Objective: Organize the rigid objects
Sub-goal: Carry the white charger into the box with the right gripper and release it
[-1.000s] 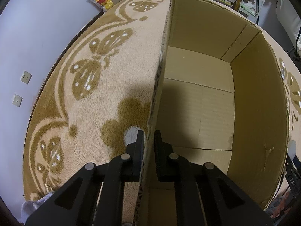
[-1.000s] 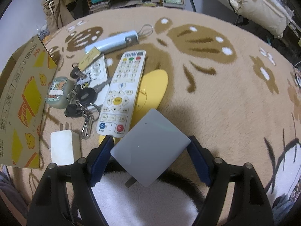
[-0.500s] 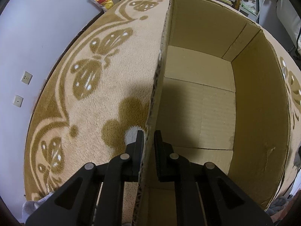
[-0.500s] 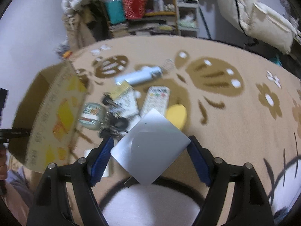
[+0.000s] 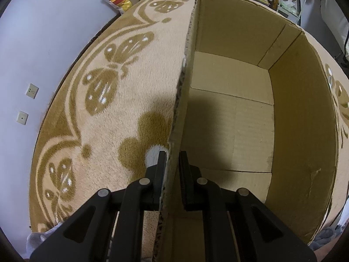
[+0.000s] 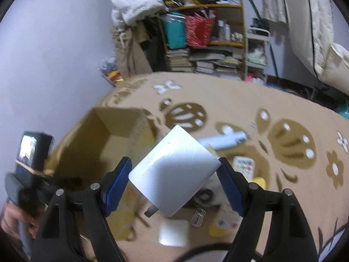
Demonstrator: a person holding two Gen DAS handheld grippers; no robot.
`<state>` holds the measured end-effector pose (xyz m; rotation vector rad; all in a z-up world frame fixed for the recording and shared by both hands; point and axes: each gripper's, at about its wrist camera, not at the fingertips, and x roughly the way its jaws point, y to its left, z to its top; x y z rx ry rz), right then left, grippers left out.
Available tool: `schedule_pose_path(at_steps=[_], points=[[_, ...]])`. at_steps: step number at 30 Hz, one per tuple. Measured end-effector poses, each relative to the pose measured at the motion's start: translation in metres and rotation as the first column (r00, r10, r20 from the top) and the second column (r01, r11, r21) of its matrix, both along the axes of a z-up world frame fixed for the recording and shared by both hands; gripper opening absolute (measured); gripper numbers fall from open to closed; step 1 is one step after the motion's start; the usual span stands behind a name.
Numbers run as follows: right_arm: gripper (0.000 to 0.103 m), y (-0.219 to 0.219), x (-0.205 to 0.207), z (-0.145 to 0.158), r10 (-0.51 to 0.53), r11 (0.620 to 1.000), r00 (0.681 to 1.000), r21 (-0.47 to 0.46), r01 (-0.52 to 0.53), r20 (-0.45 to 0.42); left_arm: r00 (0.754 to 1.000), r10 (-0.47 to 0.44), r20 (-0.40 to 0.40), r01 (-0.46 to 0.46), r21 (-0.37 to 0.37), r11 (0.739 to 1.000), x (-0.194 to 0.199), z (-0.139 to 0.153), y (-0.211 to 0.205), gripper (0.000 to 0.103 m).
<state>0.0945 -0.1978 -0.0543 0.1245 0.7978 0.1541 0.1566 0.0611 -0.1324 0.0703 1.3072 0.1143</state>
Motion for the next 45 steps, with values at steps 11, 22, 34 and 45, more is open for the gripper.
schedule_pose_path(at_steps=[11,22,34,45], points=[[0.084,0.058,0.023,0.010,0.113,0.992,0.993,0.055,-0.115,0.035,1.000,0.008,0.000,-0.008,-0.016,1.000,0.000,-0.001,0.001,0.010],[0.084,0.076,0.042,-0.011,0.159,0.986,0.987,0.055,-0.158,-0.027,1.000,0.013,-0.002,-0.013,-0.025,1.000,0.000,-0.001,0.001,0.010],[0.084,0.094,0.054,-0.028,0.203,0.979,0.977,0.033,-0.202,-0.061,1.000,0.008,-0.004,-0.008,0.008,1.000,-0.001,-0.002,-0.003,0.011],[0.085,0.102,0.055,-0.030,0.200,0.980,0.979,-0.005,-0.201,-0.043,1.000,0.006,-0.002,-0.006,0.015,1.000,-0.001,-0.001,-0.005,0.011]])
